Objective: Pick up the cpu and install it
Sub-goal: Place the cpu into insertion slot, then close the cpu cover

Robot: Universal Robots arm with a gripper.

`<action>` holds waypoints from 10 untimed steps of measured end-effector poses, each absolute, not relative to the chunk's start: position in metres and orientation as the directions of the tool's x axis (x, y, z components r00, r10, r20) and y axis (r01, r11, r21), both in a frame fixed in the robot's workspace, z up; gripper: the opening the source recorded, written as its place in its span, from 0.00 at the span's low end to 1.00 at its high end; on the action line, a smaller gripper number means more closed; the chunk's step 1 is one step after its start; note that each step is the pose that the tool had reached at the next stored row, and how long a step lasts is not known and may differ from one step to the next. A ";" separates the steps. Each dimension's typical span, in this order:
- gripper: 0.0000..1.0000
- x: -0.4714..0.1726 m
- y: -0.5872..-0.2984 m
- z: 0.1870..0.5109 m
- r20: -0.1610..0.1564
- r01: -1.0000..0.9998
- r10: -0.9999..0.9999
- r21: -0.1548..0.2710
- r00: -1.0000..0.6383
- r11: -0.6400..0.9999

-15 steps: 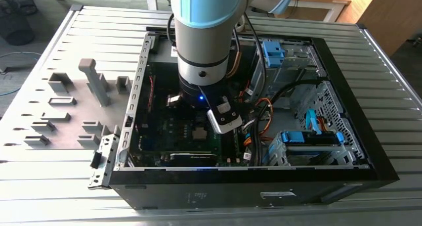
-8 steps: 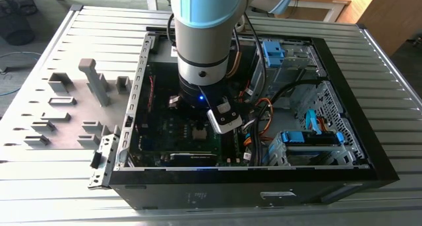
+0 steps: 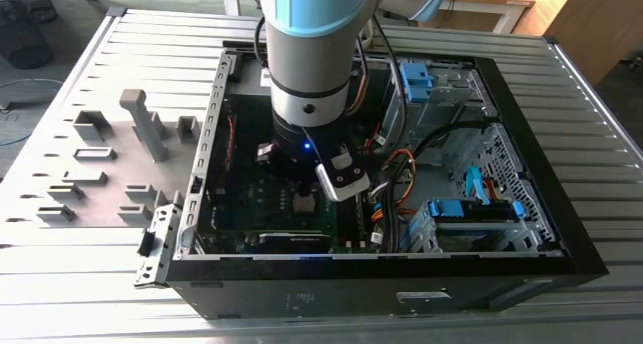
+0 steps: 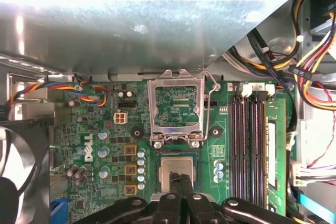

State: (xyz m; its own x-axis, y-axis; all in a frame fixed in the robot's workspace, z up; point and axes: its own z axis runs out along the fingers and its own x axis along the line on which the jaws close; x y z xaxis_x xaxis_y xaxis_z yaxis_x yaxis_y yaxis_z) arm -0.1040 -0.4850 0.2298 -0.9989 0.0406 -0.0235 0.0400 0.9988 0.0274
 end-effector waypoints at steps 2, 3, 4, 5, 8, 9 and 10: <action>0.11 -0.104 -0.485 0.233 -0.024 0.040 0.041 0.027 -0.999 0.999; 0.11 -0.104 -0.485 0.234 -0.024 0.040 0.041 0.027 -0.999 0.999; 0.11 -0.104 -0.485 0.234 -0.024 0.040 0.041 0.028 -0.999 0.999; 0.11 -0.104 -0.485 0.234 -0.024 0.040 0.041 0.028 -0.999 0.999; 0.11 -0.104 -0.485 0.236 -0.024 0.040 0.041 0.028 -0.999 0.999; 0.11 -0.104 -0.485 0.236 -0.024 0.040 0.041 0.028 -0.999 0.999; 0.11 -0.104 -0.485 0.236 -0.024 0.040 0.041 0.028 -0.999 0.999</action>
State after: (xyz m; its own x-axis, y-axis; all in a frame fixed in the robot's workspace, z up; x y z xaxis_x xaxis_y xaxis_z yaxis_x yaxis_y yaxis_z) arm -0.1038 -0.4848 0.2357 -0.9989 0.0405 -0.0235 0.0399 0.9988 0.0276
